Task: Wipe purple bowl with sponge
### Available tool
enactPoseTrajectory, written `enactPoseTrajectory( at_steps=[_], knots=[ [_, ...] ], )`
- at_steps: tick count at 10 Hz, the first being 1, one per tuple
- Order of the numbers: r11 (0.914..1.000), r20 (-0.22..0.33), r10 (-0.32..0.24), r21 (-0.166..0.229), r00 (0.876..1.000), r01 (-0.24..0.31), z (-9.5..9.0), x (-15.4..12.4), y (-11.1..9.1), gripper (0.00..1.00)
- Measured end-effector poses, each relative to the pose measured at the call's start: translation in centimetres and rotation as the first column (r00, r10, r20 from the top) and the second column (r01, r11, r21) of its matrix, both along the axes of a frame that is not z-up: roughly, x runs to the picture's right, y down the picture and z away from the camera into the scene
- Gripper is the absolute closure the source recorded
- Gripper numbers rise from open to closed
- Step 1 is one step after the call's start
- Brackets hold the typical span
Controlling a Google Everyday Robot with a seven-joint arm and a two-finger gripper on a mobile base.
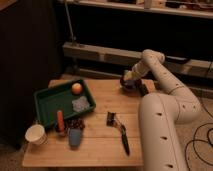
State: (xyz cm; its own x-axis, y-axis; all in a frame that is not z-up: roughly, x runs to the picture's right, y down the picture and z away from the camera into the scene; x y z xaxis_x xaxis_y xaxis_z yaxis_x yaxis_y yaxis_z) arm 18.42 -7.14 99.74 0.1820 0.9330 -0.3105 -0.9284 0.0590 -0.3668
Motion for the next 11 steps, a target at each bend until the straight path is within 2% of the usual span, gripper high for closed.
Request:
enactPoseTrajectory(
  at_steps=[3, 6, 11],
  knots=[
    [0.9999, 0.024, -0.015, -0.007, 1.000, 0.015, -1.2, -0.7, 0.9, 1.00],
    [0.9996, 0.027, -0.018, -0.020, 0.999, 0.018, -2.8, 0.4, 2.3, 1.00],
    [0.9993, -0.030, -0.013, -0.036, 0.999, 0.012, -3.7, 3.2, 3.0, 1.00]
  ],
)
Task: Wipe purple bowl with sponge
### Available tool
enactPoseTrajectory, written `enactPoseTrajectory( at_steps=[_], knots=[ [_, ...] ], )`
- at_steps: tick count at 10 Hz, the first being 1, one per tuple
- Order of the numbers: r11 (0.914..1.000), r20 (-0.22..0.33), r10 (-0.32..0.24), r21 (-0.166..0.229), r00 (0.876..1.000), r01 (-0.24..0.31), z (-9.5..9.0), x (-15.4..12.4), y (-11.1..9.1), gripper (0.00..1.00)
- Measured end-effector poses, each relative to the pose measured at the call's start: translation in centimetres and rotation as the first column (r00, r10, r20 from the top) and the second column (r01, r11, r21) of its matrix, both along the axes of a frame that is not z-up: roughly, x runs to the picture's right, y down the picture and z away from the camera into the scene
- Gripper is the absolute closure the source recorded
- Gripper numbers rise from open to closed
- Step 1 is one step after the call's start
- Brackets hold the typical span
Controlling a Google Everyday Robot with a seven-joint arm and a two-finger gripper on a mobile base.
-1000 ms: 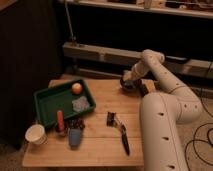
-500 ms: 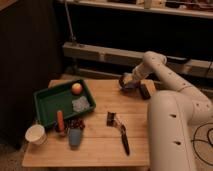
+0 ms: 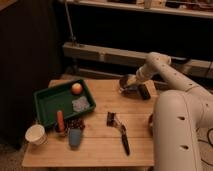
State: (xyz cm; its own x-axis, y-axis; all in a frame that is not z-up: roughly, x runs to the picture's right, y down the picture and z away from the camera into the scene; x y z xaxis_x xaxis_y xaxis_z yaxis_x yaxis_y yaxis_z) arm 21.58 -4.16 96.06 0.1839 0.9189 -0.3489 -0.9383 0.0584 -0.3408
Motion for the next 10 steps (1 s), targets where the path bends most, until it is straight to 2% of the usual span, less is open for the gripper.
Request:
enactPoseTrajectory(
  at_steps=[3, 6, 10],
  knots=[
    [0.9999, -0.046, 0.012, 0.007, 0.999, -0.011, 0.7, 1.9, -1.5, 1.00],
    [1.0000, -0.063, 0.003, 0.004, 0.998, -0.003, 2.3, 1.9, -3.4, 1.00],
    [1.0000, -0.068, -0.002, 0.004, 0.998, 0.003, 2.6, 2.0, -3.7, 1.00]
  ],
)
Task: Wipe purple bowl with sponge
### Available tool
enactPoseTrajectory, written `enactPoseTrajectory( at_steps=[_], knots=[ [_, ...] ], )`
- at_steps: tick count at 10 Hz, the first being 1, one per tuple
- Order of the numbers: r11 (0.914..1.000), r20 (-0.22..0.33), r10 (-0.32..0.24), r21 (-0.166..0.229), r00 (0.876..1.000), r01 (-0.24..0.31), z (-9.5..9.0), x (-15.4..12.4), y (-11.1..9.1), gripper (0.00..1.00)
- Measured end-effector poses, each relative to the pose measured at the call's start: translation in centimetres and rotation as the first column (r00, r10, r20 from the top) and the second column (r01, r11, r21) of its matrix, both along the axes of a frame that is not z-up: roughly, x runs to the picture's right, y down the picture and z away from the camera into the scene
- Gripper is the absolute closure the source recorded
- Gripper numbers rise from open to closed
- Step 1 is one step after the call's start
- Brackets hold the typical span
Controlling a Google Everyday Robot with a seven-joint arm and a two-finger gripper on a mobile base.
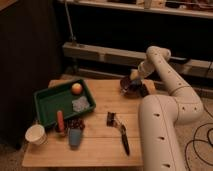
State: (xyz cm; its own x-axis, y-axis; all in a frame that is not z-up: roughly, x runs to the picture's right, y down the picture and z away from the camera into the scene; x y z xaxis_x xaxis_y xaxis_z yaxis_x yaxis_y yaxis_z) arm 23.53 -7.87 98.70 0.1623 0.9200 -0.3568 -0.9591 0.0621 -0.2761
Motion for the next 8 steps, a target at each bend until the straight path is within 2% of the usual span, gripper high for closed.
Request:
enactPoseTrajectory(
  at_steps=[6, 8],
  knots=[
    [1.0000, 0.003, 0.002, -0.002, 1.000, -0.002, 0.1, 0.0, 0.2, 1.00],
    [0.9999, 0.050, 0.005, -0.014, 0.999, -0.004, 0.8, -2.1, 1.0, 1.00]
  ],
)
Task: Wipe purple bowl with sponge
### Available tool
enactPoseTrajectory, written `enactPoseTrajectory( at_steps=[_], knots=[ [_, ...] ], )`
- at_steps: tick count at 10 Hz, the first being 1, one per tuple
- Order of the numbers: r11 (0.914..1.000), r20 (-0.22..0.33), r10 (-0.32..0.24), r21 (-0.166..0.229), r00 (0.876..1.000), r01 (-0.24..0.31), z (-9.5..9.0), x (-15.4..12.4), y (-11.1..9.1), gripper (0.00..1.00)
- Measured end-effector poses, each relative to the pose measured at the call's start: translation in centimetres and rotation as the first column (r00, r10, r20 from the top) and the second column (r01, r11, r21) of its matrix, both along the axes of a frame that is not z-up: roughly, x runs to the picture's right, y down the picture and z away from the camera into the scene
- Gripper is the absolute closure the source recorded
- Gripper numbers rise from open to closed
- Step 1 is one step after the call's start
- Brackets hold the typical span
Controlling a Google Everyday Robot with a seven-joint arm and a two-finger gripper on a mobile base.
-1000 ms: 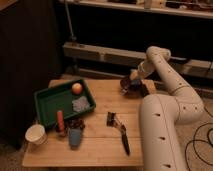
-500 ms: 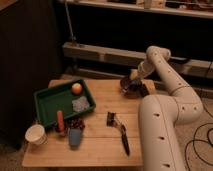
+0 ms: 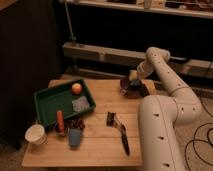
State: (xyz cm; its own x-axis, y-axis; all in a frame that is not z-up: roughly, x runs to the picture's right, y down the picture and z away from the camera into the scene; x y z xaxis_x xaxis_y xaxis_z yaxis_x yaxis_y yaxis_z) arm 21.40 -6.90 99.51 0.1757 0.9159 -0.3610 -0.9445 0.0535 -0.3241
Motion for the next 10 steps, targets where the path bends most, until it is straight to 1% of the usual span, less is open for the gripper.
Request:
enactPoseTrajectory(
  at_steps=[1, 2, 3, 5, 7, 9, 10],
  knots=[
    [1.0000, 0.033, -0.003, 0.002, 0.999, 0.003, 0.4, -2.3, 0.3, 1.00],
    [0.9999, 0.052, -0.004, 0.010, 0.999, 0.004, 0.5, -3.7, 0.6, 1.00],
    [0.9999, 0.066, -0.002, 0.017, 0.998, 0.001, 0.5, -4.4, 1.0, 1.00],
    [0.9994, 0.081, -0.001, 0.033, 0.997, -0.001, 0.2, -4.8, 1.6, 1.00],
    [0.9991, 0.083, -0.012, 0.043, 0.996, 0.009, -0.3, -4.9, 2.1, 1.00],
    [0.9990, 0.074, -0.010, 0.045, 0.997, 0.006, -0.9, -4.1, 2.5, 1.00],
    [0.9987, 0.068, 0.001, 0.051, 0.998, -0.004, -1.4, -3.3, 2.5, 1.00]
  ],
)
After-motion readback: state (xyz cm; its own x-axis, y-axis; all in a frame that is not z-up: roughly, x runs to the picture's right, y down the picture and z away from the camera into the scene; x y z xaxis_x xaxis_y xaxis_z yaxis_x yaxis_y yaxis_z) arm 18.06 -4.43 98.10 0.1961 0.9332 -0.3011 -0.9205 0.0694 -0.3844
